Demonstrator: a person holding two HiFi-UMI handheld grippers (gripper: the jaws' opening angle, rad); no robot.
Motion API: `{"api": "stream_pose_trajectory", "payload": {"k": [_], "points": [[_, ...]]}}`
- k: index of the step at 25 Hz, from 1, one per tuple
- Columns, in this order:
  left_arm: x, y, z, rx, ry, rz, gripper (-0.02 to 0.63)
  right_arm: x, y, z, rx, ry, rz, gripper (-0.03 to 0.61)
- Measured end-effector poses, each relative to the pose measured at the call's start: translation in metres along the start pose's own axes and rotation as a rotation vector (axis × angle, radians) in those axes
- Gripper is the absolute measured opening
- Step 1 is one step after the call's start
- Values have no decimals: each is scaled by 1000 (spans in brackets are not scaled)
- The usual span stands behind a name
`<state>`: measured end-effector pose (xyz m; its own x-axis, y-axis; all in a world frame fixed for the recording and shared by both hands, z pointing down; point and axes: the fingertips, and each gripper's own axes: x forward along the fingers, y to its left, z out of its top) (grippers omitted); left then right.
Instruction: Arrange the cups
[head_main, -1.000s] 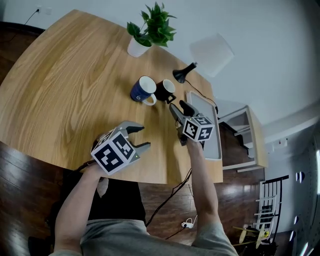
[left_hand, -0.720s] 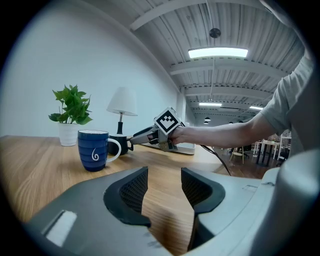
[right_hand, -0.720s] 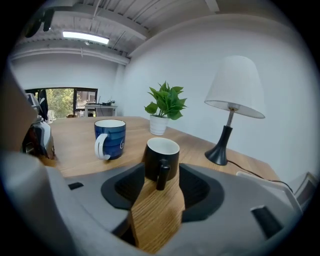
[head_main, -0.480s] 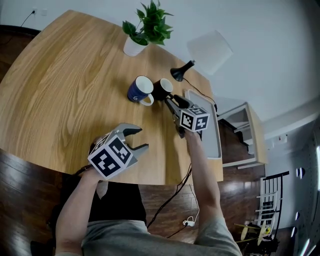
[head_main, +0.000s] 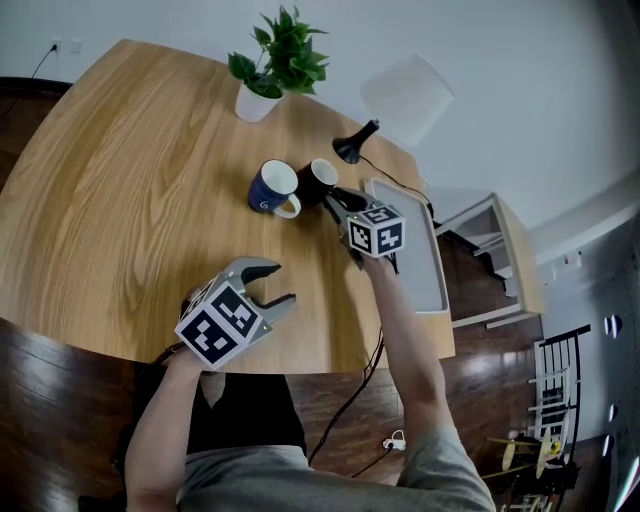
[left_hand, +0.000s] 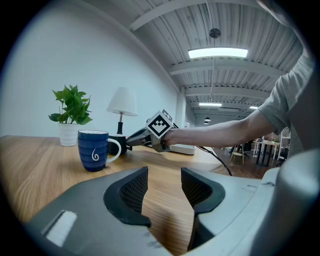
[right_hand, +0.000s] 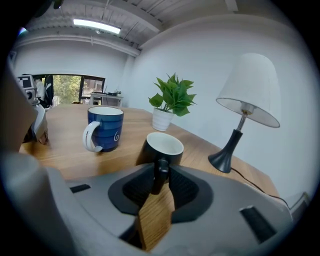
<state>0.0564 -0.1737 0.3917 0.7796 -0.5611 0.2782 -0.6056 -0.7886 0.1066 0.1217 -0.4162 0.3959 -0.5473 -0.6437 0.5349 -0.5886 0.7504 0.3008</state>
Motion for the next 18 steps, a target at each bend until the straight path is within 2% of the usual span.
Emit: {"api": "stream_pose_trajectory", "payload": {"k": [11, 18], "points": [[-2, 4, -4, 10, -4, 2, 216, -22, -1, 7, 235, -104, 16, 87], [-1, 6, -5, 4, -3, 10, 207, -59, -19, -6, 367, -169, 31, 87]]}}
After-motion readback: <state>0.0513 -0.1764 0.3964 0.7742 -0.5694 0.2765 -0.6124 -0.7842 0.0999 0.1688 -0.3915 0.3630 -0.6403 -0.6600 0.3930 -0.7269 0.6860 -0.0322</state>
